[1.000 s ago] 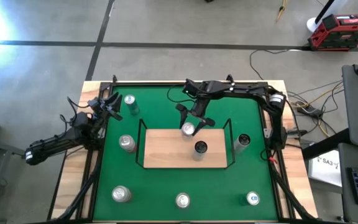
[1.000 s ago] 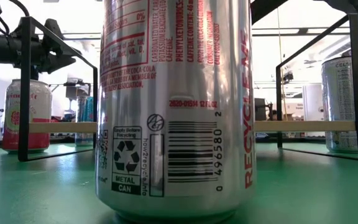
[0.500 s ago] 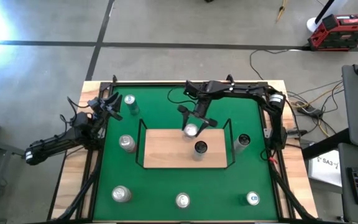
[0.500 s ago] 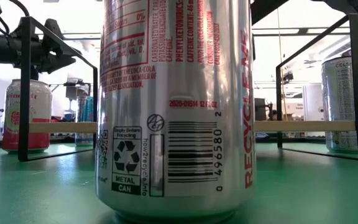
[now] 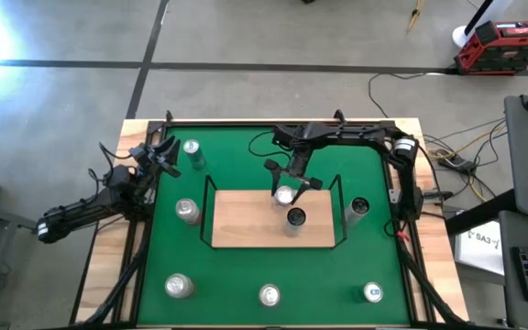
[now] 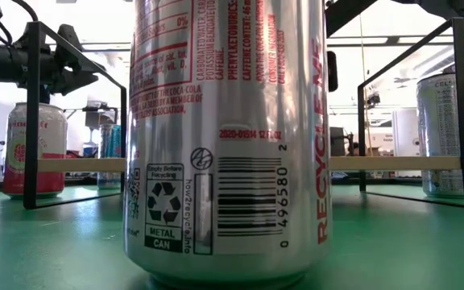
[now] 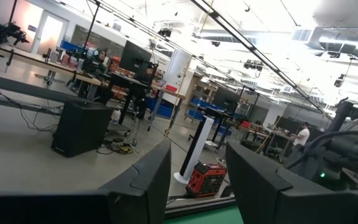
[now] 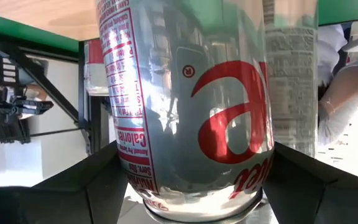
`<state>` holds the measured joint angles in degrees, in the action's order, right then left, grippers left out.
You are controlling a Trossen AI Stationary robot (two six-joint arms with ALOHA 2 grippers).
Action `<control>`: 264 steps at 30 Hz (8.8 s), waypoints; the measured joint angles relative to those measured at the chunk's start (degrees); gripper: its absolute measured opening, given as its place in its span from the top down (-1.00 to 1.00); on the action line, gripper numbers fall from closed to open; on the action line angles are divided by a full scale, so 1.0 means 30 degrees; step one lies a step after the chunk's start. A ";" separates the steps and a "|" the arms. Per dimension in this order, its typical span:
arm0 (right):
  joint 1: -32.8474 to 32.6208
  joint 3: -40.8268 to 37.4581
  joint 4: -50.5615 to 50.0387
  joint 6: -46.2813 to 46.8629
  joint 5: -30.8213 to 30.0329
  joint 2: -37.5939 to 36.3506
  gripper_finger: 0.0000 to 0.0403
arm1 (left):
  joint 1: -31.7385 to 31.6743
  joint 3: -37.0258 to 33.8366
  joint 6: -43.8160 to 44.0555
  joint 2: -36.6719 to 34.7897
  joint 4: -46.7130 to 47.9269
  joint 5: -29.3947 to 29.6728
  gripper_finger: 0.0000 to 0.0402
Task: Place canned beverage on shelf
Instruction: Put the top red and silver soda can on the shelf, then put the white-yellow soda can on the shelf
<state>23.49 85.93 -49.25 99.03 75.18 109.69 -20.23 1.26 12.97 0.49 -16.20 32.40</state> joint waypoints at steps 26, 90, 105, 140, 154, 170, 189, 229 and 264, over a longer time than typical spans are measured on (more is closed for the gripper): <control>0.0187 0.0000 0.0347 -0.2115 0.2663 0.0837 -0.87 | 0.0004 0.0005 0.0002 0.0000 0.0006 0.0000 0.32; 1.1843 -1.2575 -1.1087 1.4142 -0.9438 -2.1823 -0.89 | 0.0004 0.0005 0.0000 0.0007 0.0006 0.0000 0.32; 0.7889 -1.2634 -0.9725 0.5307 -1.0143 -2.3768 -0.89 | 0.0006 0.0000 0.0004 0.0007 0.0006 0.0003 0.32; 0.3653 -1.6626 -0.3552 0.4628 -0.8912 -2.0883 -0.89 | 0.0000 0.0001 0.0001 0.0007 0.0006 0.0000 0.32; 0.3583 -1.6619 -0.3213 0.6430 -0.9072 -2.0274 -0.34 | 0.0000 0.0007 0.0001 0.0001 0.0006 0.0000 0.32; 0.4433 -1.4929 -0.3056 1.1569 -1.0116 -2.1946 -0.24 | 0.0006 0.0000 0.0000 0.0000 0.0006 0.0000 0.32; 0.6997 -1.0093 -0.2983 1.6994 -1.6591 -2.1124 -0.30 | 0.0006 0.0000 0.0000 0.0000 0.0006 0.0000 0.32; 0.3837 -0.2302 -0.6628 0.3686 -0.6968 -0.8720 -0.31 | 0.0006 0.0000 0.0000 0.0001 0.0006 0.0006 0.32; 0.0152 -0.2346 -0.6288 0.1219 -0.8370 -0.6507 -0.48 | 0.0006 0.0000 0.0000 0.0003 0.0006 0.0002 0.32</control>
<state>23.94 78.89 -68.11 102.69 50.07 90.17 -20.21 1.26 12.97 0.50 -16.19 32.41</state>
